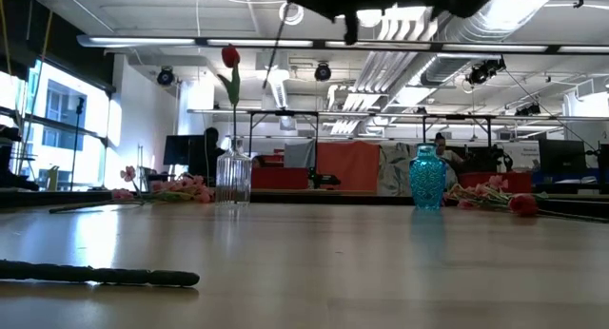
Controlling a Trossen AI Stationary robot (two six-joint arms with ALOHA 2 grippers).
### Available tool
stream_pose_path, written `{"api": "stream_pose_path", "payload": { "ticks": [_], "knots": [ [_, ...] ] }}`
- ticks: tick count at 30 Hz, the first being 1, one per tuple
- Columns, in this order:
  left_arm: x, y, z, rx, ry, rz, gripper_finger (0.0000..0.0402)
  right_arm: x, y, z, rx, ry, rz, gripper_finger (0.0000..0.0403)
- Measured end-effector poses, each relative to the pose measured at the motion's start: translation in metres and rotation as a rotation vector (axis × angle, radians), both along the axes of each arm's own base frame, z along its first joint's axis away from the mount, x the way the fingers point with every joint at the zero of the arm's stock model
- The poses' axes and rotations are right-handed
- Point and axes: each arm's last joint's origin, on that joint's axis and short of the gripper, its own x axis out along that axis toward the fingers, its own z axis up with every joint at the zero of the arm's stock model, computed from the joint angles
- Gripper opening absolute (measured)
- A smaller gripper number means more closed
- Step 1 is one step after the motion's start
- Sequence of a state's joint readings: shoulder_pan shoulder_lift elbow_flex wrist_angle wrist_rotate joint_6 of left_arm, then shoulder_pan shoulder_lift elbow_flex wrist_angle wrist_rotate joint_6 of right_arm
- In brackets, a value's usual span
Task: Sort flowers into vase by color
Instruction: Put the bottom red flower into the transparent vase
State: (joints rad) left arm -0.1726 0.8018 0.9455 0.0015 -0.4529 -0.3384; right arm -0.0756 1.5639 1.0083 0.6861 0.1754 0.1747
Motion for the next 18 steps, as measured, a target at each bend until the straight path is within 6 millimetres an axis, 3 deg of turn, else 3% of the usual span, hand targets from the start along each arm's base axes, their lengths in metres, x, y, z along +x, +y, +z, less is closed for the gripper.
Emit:
{"api": "stream_pose_path", "payload": {
  "ticks": [5,8,13,18],
  "knots": [
    [0.006,-0.003,-0.001,0.026,0.001,-0.053,0.0202,0.04,-0.027,0.017,-0.134,-0.038,0.006,0.0],
    [0.006,-0.003,-0.001,0.029,0.001,-0.071,0.0202,0.056,-0.05,0.016,-0.149,-0.018,-0.003,0.0],
    [0.0,-0.008,0.001,0.033,-0.013,-0.111,0.0202,0.067,-0.079,0.007,-0.128,0.071,-0.049,0.0],
    [-0.007,-0.011,0.004,0.058,-0.025,-0.122,0.0202,0.072,-0.083,0.001,-0.127,0.086,-0.062,0.0]
  ]
}}
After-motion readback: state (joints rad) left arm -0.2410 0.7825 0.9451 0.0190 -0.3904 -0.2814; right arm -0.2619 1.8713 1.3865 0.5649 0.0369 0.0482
